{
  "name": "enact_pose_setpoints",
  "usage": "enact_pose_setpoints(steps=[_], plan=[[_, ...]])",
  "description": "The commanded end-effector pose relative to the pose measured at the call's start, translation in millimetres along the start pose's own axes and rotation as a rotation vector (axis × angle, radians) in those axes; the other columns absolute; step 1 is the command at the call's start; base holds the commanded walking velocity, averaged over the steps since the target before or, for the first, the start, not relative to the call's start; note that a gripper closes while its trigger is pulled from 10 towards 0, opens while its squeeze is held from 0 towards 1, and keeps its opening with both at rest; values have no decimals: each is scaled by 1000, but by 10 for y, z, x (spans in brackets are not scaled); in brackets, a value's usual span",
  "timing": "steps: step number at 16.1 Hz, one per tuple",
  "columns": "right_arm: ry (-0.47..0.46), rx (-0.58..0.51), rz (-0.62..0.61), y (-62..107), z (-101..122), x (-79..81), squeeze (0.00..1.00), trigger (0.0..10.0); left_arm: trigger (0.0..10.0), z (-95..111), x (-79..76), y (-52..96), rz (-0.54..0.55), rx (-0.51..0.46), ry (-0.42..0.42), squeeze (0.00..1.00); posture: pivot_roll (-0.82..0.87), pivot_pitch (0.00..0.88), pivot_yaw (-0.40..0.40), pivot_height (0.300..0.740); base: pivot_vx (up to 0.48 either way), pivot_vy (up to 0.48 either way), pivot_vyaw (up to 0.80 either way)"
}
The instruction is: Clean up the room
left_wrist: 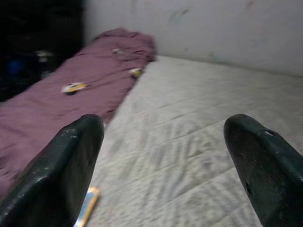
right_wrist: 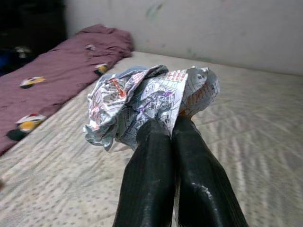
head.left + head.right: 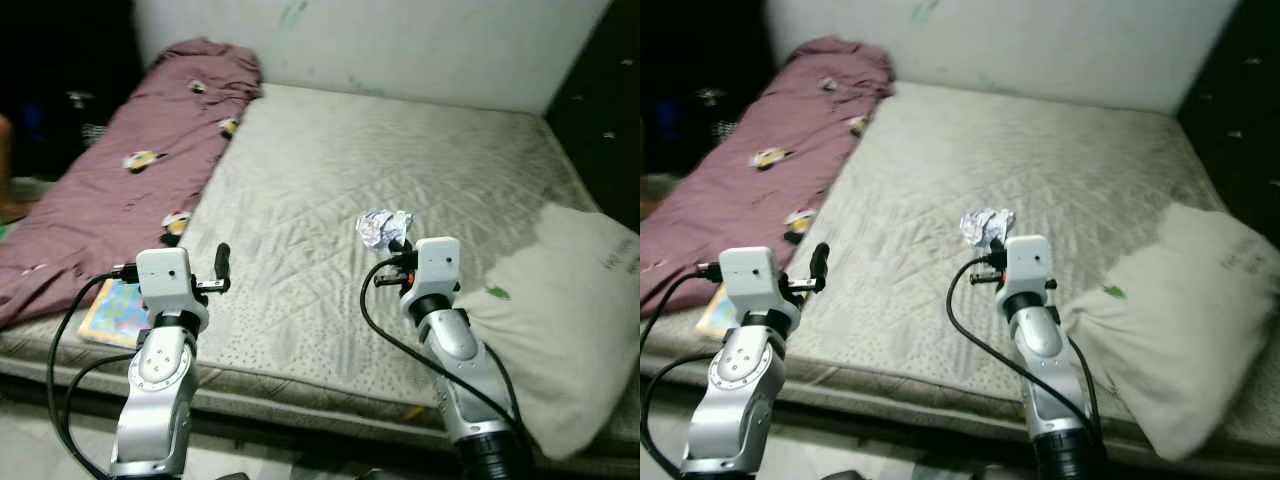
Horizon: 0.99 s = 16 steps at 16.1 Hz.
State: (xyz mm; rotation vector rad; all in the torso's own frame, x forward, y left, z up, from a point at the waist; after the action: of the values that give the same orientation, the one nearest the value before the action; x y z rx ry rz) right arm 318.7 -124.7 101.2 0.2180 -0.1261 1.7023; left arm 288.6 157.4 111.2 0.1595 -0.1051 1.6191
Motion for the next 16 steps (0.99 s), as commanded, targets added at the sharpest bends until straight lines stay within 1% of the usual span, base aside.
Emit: enact_pose_setpoints(steps=[1,2,7,11,13,14,16], plan=[[2,-13,-10,6,37,-68,0,10000,10000,54,-86,-4,-24,-14,18,0,-3,7,-9,740,0,0,0],[1,-14,-1,-1,45,-62,0,10000,10000,49,-91,-2,-31,-10,52,0,-3,9,-9,740,0,454,0],[5,-9,6,-10,39,-66,0,10000,10000,32,-57,7,-22,-3,63,0,3,17,-14,740,0,480,0],[0,2,7,-19,21,-65,0,10000,10000,38,-81,-1,-37,-10,69,0,2,18,-19,740,0,480,-638],[1,2,12,-29,31,-57,0,10000,10000,60,-75,-12,-37,-19,59,0,3,31,-21,740,0,480,0],[0,3,13,-32,29,-56,0,10000,10000,67,-67,-14,-34,-23,48,0,4,36,-20,740,0,337,0],[0,3,13,-39,26,-54,0,10000,10000,74,-49,-19,-25,-25,44,0,4,35,-19,740,0,0,0]])
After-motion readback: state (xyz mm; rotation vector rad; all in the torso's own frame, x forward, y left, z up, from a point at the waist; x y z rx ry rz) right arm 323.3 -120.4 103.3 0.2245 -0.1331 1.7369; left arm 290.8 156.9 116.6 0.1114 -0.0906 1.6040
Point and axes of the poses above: a point about 5 cm out from each wrist's last joint towards the gripper, its own y axis pointing back from the gripper into the wrist, its own z axis along the axis of the wrist's last joint, x = y × z, the point moved 3 cm from there along -y, pointing out of the wrist towards the gripper, and after that the axes turned 13 degrees about -y, right-handed, at the moved point
